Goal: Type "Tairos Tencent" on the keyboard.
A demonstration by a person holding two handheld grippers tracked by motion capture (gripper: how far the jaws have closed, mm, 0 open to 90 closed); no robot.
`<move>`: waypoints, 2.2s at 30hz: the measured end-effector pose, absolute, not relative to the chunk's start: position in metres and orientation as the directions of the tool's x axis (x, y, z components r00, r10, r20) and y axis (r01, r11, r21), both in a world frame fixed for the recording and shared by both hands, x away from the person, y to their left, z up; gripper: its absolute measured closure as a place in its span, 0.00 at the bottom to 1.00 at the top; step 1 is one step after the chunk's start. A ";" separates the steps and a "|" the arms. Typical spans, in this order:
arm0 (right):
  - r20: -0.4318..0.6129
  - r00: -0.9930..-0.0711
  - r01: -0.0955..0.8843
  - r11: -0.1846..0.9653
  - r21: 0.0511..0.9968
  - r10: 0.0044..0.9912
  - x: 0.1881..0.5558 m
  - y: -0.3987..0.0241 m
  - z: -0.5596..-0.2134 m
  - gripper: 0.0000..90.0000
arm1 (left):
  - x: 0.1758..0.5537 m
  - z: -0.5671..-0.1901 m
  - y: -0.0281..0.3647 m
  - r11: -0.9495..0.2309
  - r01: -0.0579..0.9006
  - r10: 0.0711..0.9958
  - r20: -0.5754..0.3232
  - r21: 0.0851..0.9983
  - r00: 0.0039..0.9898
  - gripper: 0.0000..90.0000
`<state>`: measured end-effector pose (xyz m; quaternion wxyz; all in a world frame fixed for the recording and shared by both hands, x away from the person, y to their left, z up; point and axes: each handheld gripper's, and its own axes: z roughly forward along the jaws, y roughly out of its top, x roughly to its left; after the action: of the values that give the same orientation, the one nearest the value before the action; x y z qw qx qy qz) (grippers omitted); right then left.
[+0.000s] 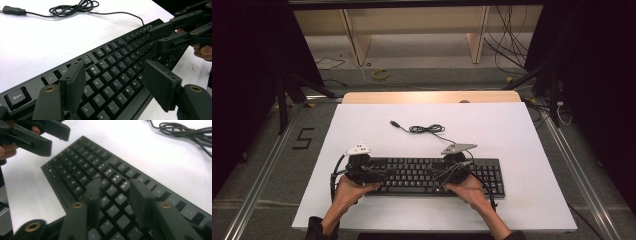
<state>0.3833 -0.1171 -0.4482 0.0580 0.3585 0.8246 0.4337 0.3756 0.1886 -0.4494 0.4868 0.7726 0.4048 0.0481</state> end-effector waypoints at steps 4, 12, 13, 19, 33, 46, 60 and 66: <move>0.208 -0.736 0.545 0.381 0.747 0.644 0.386 -0.113 -0.451 0.80 | 0.374 -0.449 0.190 -0.190 0.571 0.672 -0.318 0.799 0.669 0.38; 0.199 -0.738 0.551 0.404 0.730 0.645 0.390 -0.106 -0.456 0.93 | 0.370 -0.448 0.192 -0.178 0.560 0.667 -0.319 0.809 0.673 0.37; 0.199 -0.738 0.552 0.407 0.728 0.645 0.390 -0.105 -0.457 0.95 | 0.370 -0.448 0.192 -0.177 0.559 0.667 -0.319 0.810 0.673 0.37; 0.195 -0.738 0.556 0.420 0.717 0.646 0.393 -0.102 -0.461 1.00 | 0.368 -0.449 0.192 -0.174 0.551 0.667 -0.314 0.816 0.676 0.37; 0.172 -0.740 0.563 0.460 0.686 0.650 0.398 -0.092 -0.468 1.00 | 0.363 -0.453 0.197 -0.164 0.548 0.662 -0.320 0.820 0.678 0.37; 0.165 -0.737 0.568 0.468 0.677 0.656 0.399 -0.093 -0.469 1.00 | 0.359 -0.455 0.198 -0.160 0.547 0.660 -0.323 0.822 0.679 0.37; 0.148 -0.734 0.569 0.480 0.668 0.663 0.398 -0.091 -0.475 1.00 | 0.359 -0.456 0.197 -0.172 0.553 0.657 -0.324 0.815 0.681 0.36; 0.147 -0.728 0.572 0.475 0.669 0.669 0.397 -0.091 -0.472 1.00 | 0.359 -0.456 0.199 -0.169 0.549 0.659 -0.320 0.818 0.680 0.36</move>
<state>0.3967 -0.0909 -0.4723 0.0675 0.3624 0.8562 0.3619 0.3594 0.1987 -0.4556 0.5083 0.7627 0.3961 0.0543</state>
